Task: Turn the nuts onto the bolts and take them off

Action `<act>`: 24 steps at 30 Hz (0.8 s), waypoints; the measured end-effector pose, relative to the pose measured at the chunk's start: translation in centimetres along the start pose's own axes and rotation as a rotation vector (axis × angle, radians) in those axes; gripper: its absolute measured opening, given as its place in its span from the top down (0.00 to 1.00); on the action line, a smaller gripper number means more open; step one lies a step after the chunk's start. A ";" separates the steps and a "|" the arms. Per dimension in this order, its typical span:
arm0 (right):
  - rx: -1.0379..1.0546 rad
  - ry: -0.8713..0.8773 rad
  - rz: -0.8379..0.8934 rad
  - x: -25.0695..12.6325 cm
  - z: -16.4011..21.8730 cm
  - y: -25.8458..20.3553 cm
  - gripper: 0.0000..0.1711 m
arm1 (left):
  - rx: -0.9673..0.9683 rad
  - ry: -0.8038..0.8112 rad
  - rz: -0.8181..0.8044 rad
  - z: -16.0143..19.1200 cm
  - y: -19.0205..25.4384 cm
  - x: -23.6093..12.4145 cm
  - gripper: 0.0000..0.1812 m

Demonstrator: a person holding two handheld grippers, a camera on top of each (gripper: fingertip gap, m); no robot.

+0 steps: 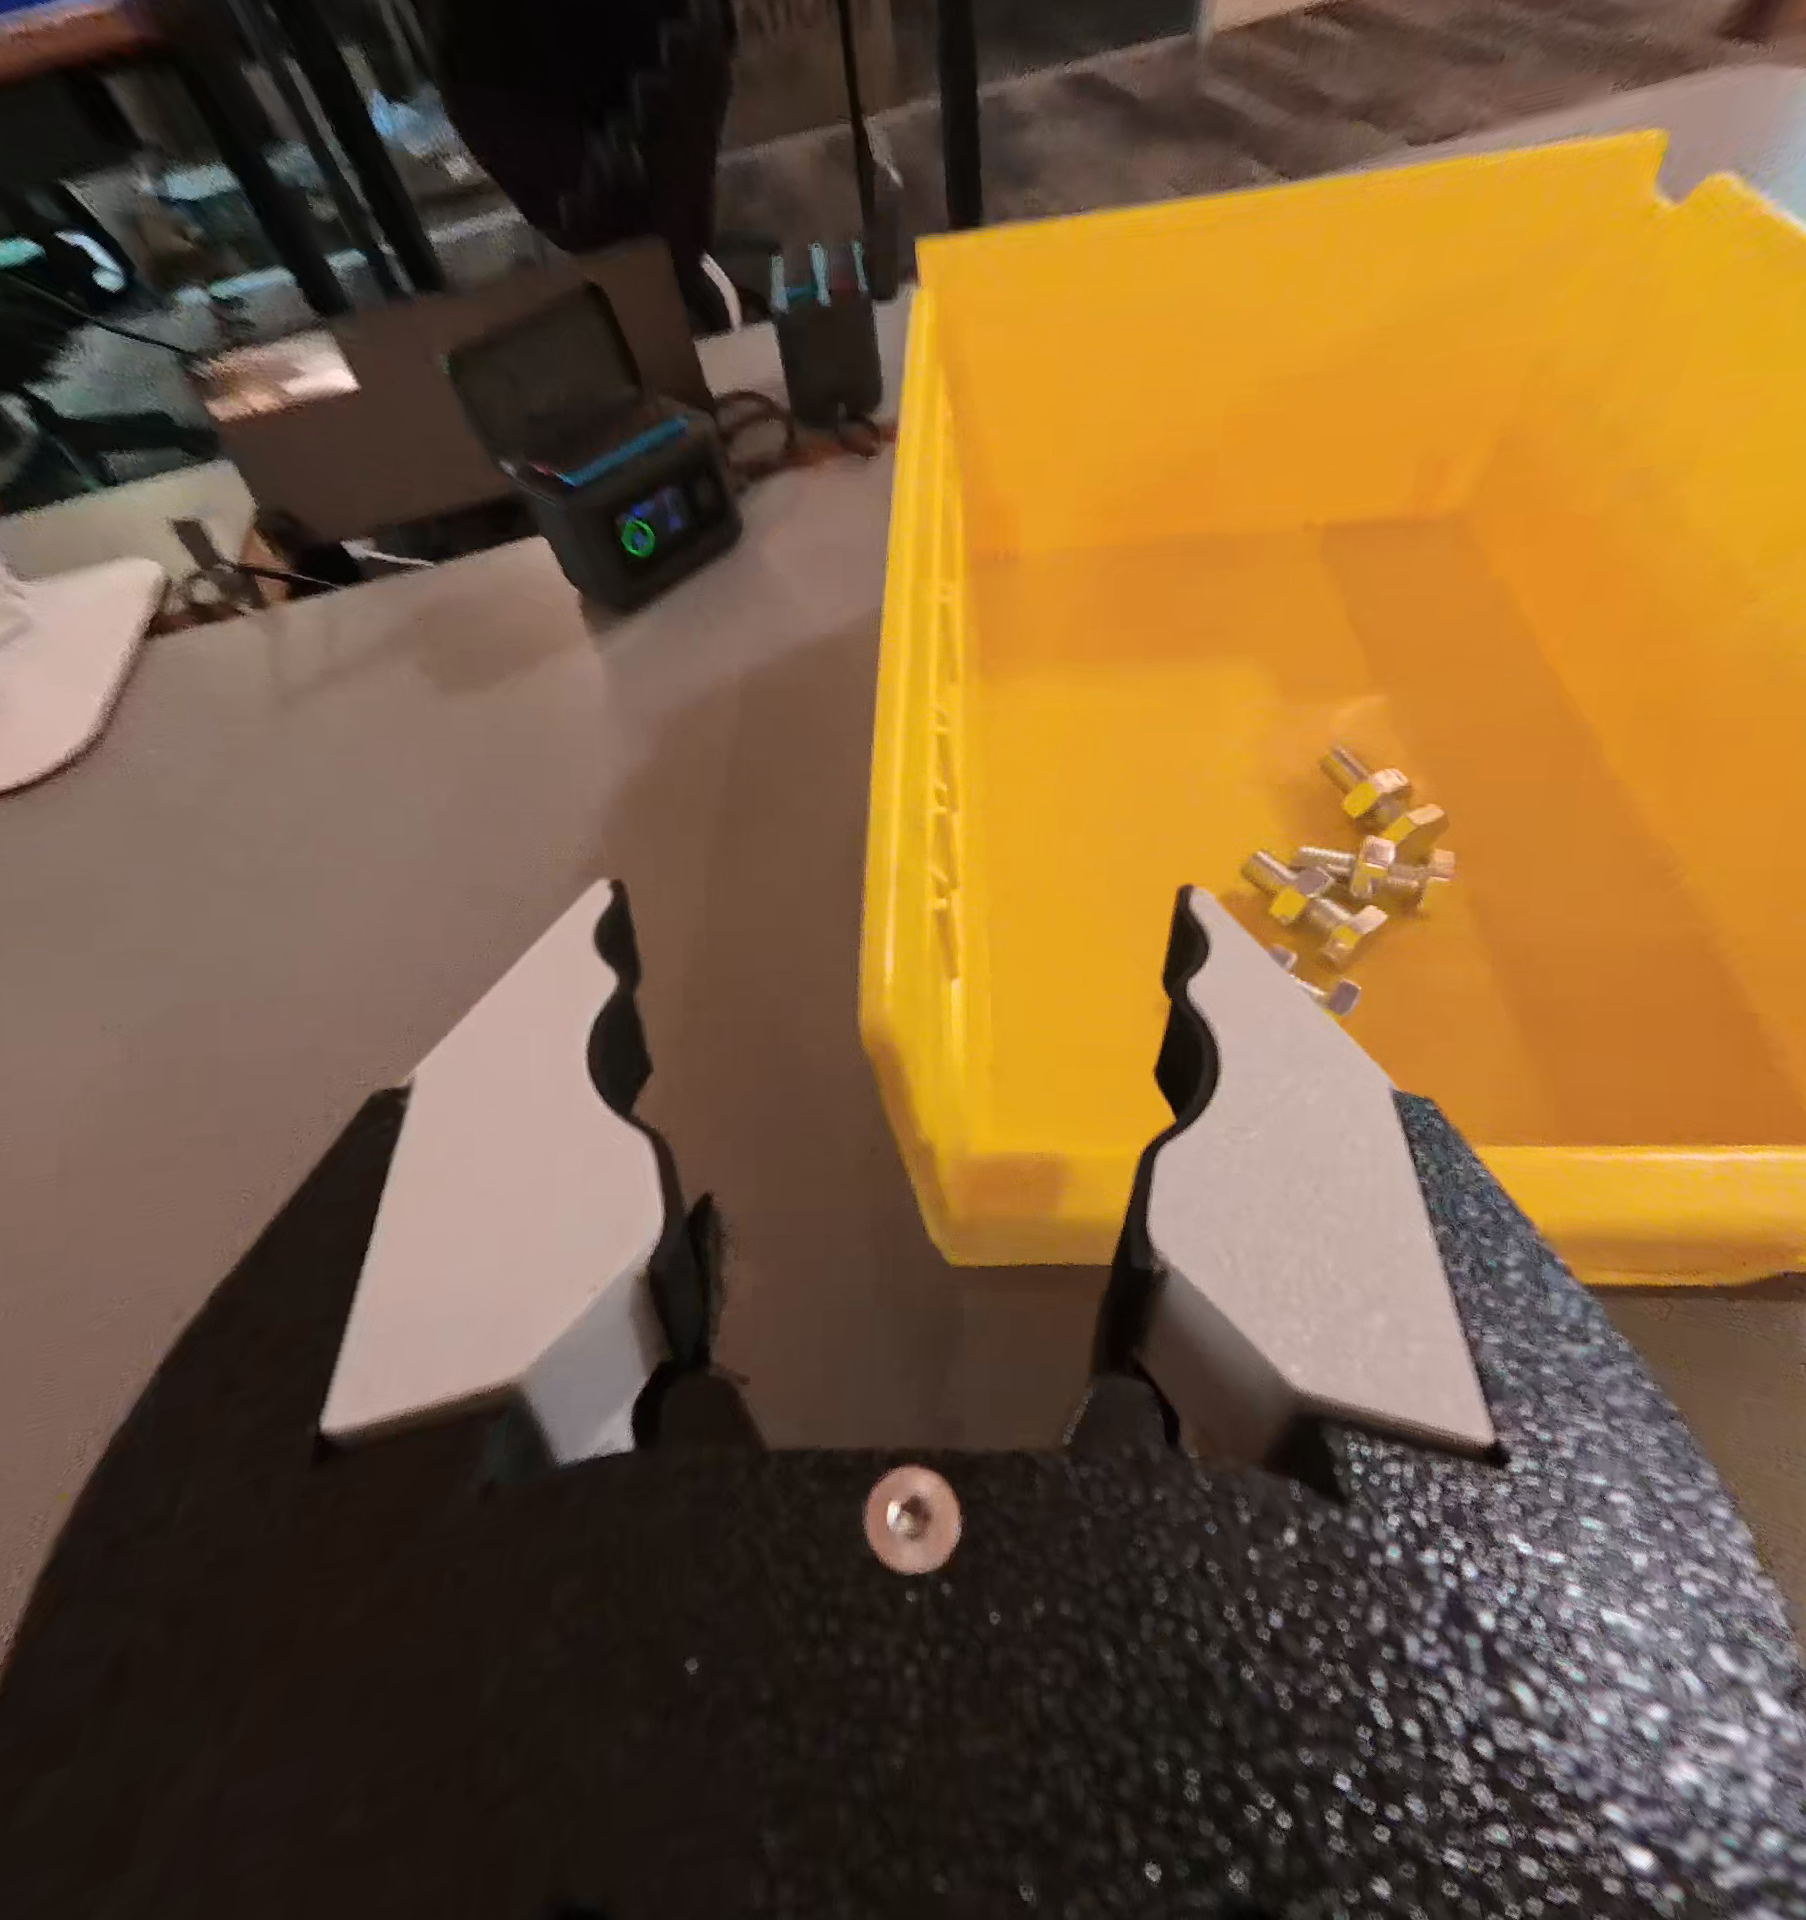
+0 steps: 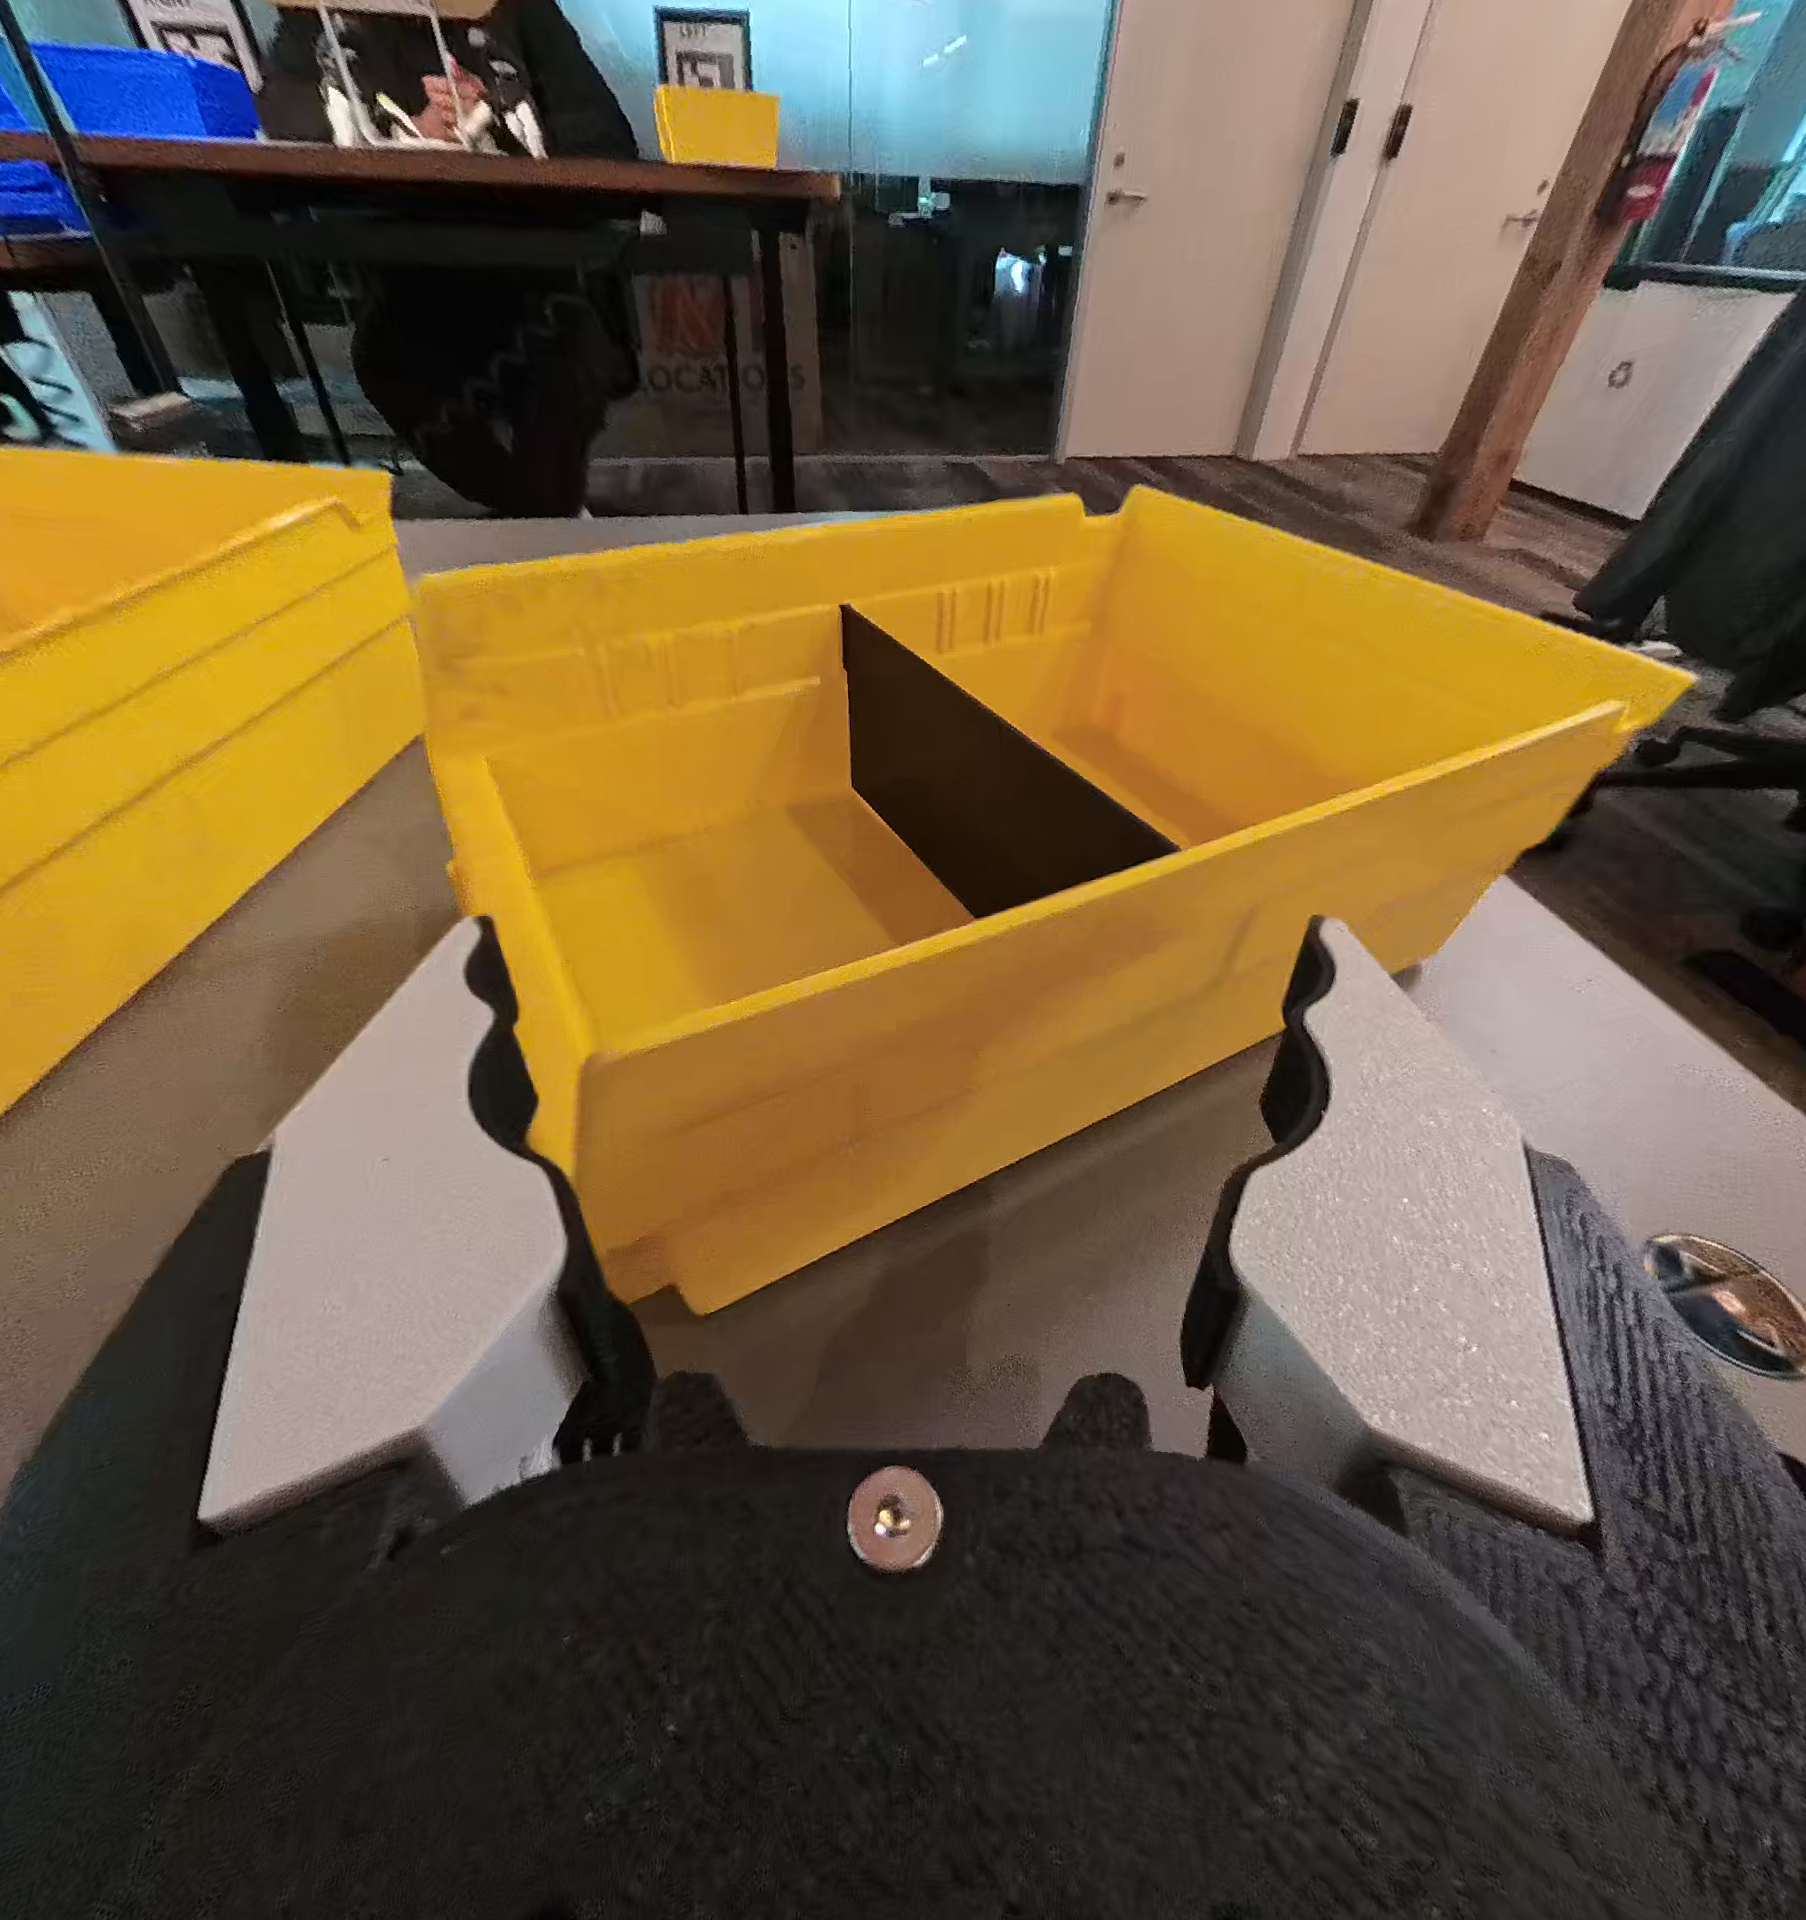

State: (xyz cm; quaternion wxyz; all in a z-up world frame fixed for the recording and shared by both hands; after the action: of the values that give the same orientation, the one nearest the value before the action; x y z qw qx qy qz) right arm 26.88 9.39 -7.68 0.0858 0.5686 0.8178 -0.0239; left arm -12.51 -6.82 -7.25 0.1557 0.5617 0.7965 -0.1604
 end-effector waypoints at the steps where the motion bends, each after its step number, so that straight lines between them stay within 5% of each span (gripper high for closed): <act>1: -0.007 -0.020 0.008 0.1 0.2 0.3 0.17 | -0.004 -0.015 0.018 0.2 0.1 0.6 0.47; 3: 0.012 -0.048 0.002 -0.4 0.4 1.2 0.19 | -0.013 -0.003 0.028 0.2 0.1 1.0 0.52; 8: 0.008 -0.042 0.074 -2.2 0.7 5.7 0.46 | 0.001 -0.025 0.030 -0.2 -0.6 1.3 0.71; 13: 0.021 -0.061 0.111 -1.8 0.8 10.5 0.90 | -0.005 -0.048 0.160 -0.1 -0.8 1.7 0.97; 24: -0.100 -0.108 -0.099 4.2 -0.9 13.3 0.96 | -0.039 -0.008 0.031 2.7 -5.0 -3.6 0.98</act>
State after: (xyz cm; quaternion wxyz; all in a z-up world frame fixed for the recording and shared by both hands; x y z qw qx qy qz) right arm 37.81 18.09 -6.67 0.1567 0.5205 0.8392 -0.0179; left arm -15.93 -12.58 -7.75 0.1723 0.5701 0.7902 -0.1445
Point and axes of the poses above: each gripper's, where its closed fingertips meet, x out along the fingers, z out of its underside, y = z × x across the jaws, the point moved 8 cm from there along -x, back along the fingers, and after that the axes turned 6 degrees about z, right-handed, at the moved point
